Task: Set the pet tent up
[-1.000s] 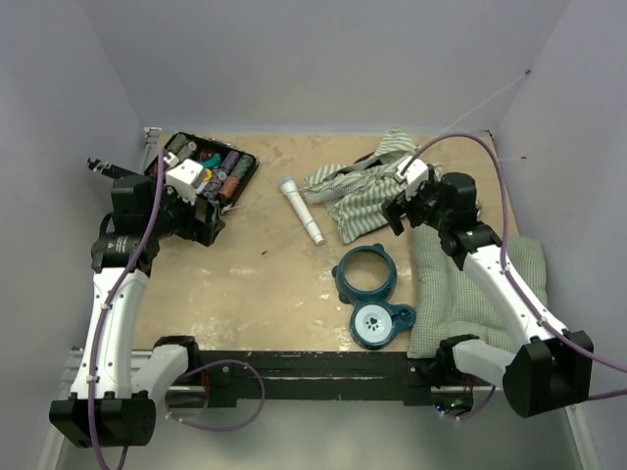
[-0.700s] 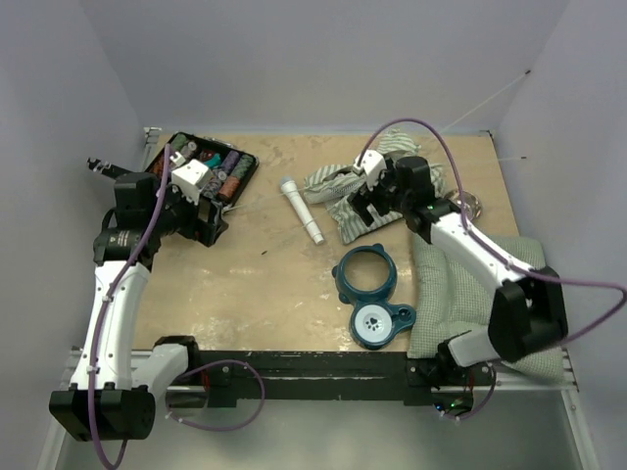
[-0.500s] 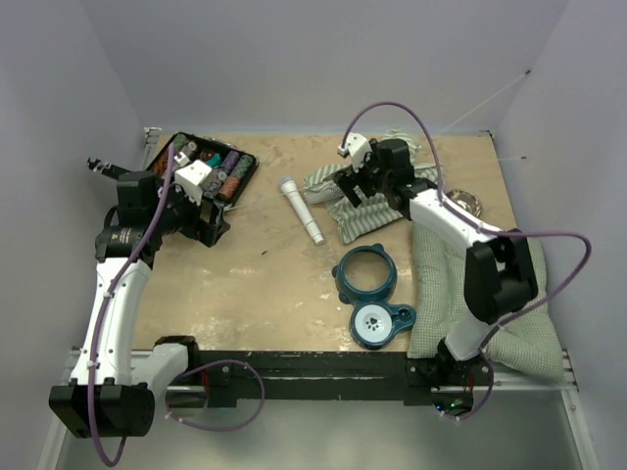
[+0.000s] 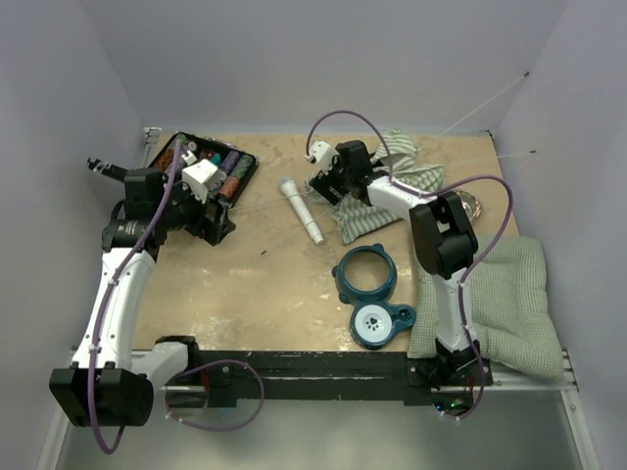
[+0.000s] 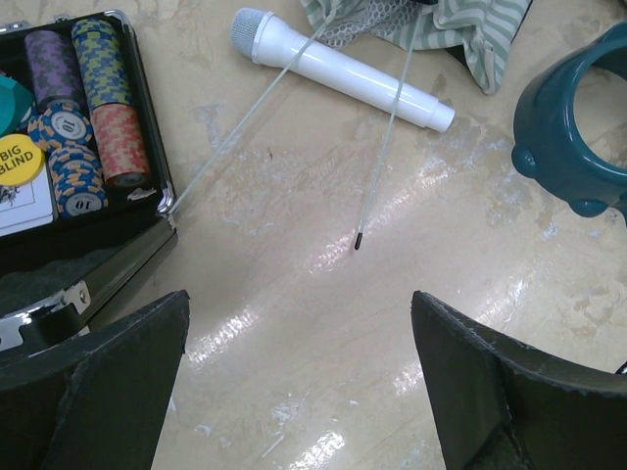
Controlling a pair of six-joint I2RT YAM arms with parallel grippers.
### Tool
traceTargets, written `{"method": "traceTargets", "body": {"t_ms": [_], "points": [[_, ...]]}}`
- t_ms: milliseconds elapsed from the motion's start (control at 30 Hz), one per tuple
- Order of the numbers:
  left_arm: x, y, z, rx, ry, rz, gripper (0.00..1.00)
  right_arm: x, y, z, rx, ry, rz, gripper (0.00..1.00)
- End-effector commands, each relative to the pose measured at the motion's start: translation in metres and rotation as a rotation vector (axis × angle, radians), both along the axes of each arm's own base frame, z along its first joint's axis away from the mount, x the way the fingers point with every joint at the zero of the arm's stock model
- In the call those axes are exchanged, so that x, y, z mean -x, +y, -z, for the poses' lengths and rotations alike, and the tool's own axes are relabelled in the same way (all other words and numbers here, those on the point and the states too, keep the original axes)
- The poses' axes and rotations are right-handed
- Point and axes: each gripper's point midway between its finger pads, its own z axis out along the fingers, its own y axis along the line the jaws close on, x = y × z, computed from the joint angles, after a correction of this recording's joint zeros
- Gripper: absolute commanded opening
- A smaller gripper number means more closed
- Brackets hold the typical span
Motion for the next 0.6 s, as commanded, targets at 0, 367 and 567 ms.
{"method": "traceTargets", "body": {"t_ms": [0,367,567], "points": [[-0.01,-0.009,-0.003,0.026,-0.04,0.046,1.0,-0.008,0.004,-0.011,0.022,-0.021,-0.045,0.9],[-0.01,-0.014,-0.027,0.045,-0.094,0.069,1.0,-0.009,0.008,-0.13,-0.157,-0.205,0.005,0.0],[-0.007,-0.025,-0.051,0.084,-0.164,0.14,1.0,0.004,-0.001,-0.226,-0.335,-0.354,0.075,0.0]]}}
